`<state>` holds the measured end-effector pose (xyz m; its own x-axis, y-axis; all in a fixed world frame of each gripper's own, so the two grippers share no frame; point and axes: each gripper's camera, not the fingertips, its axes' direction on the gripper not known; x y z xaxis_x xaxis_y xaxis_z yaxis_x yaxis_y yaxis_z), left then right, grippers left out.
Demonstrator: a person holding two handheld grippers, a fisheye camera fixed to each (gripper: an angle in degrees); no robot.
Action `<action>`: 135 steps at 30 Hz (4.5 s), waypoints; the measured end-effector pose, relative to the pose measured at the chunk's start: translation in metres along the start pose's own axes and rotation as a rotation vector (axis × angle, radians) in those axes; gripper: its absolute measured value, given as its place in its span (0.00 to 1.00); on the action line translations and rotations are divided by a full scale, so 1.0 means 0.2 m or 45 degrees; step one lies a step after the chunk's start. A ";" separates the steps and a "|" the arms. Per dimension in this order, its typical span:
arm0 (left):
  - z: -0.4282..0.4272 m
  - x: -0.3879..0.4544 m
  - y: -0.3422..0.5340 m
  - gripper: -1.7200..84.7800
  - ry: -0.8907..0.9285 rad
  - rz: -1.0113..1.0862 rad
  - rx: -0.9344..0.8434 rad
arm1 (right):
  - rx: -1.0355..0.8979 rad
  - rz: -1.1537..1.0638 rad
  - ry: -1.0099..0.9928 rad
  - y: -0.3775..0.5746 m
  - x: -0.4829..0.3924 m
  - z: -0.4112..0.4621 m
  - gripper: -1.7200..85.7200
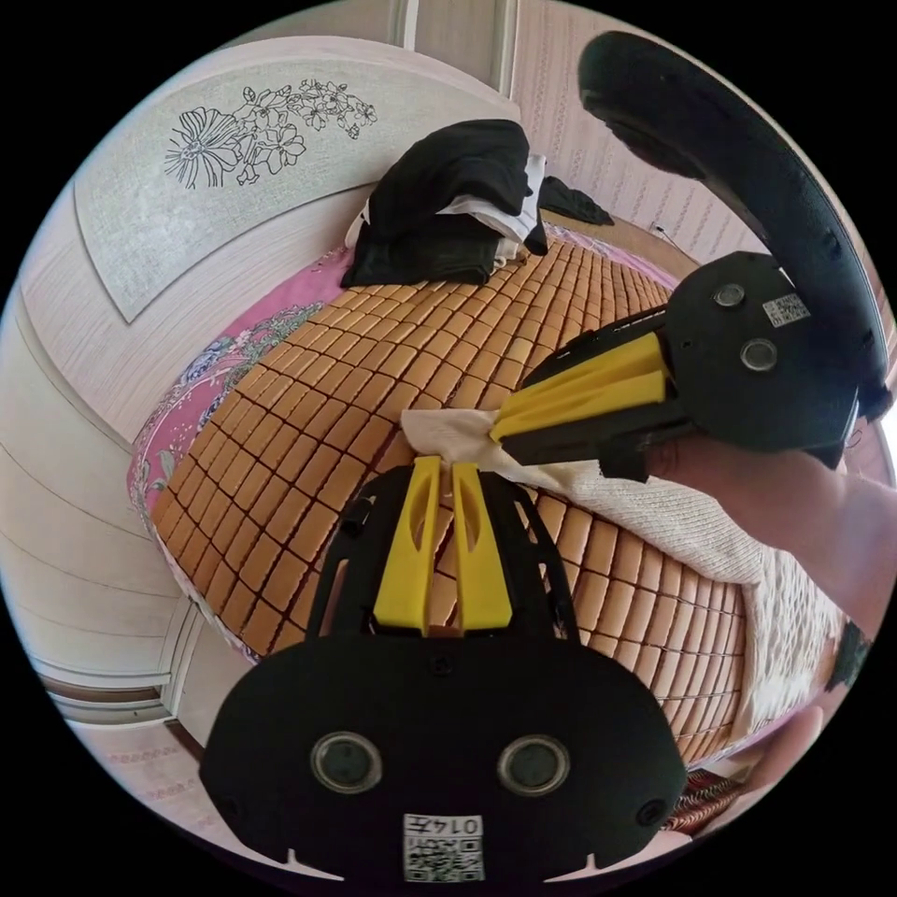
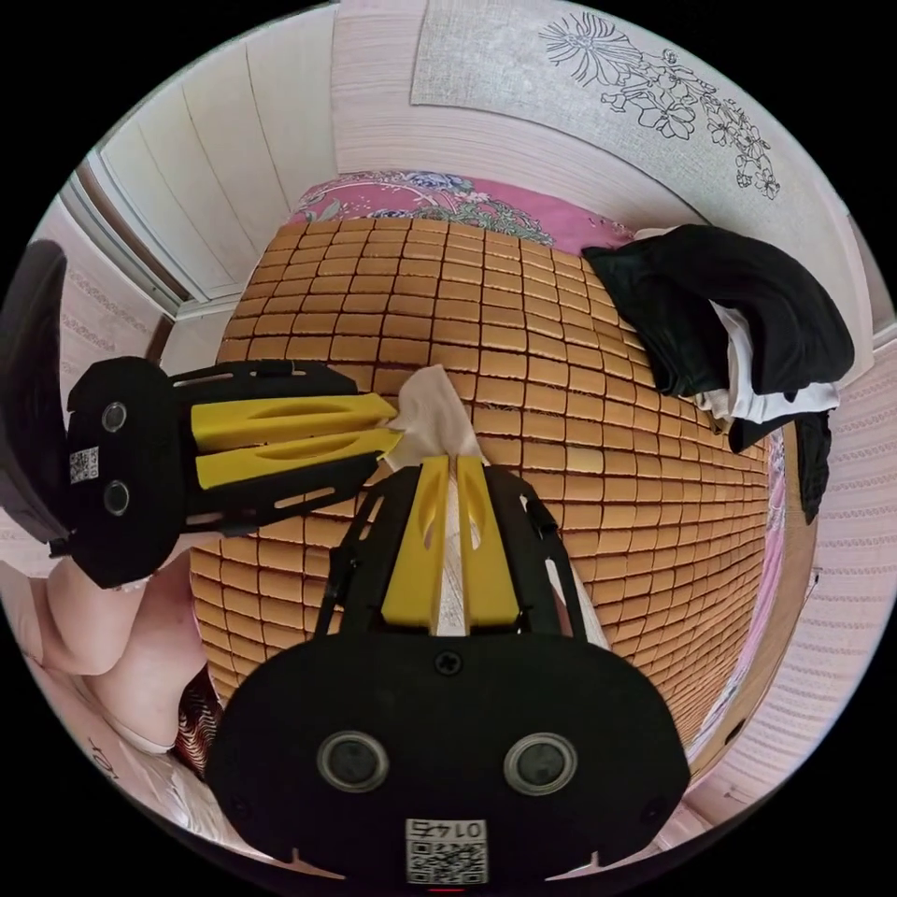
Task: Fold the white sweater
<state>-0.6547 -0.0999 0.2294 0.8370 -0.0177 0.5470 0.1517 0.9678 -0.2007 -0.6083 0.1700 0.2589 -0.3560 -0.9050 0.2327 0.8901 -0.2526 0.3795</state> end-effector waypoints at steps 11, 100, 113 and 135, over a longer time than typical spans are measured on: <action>-0.54 0.65 -0.10 0.01 0.443 0.370 0.513 | 0.502 0.596 0.043 1.32 0.30 -0.74 0.03; -0.25 3.82 0.59 0.08 0.518 1.153 -0.203 | 0.534 1.813 -0.297 5.40 -0.40 0.10 0.04; -0.39 5.00 0.78 0.09 0.761 1.522 -0.255 | 0.527 2.199 0.747 6.08 -1.08 -0.19 0.14; -0.21 6.04 1.41 0.07 0.657 1.856 -0.354 | 0.191 2.770 0.668 6.55 -1.19 -0.11 0.15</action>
<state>0.4211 0.1409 0.7985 0.4171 0.7173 -0.5581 -0.8760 0.1538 -0.4571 0.6487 0.0474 0.6800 0.9393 0.3324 0.0845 -0.3338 0.9426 0.0031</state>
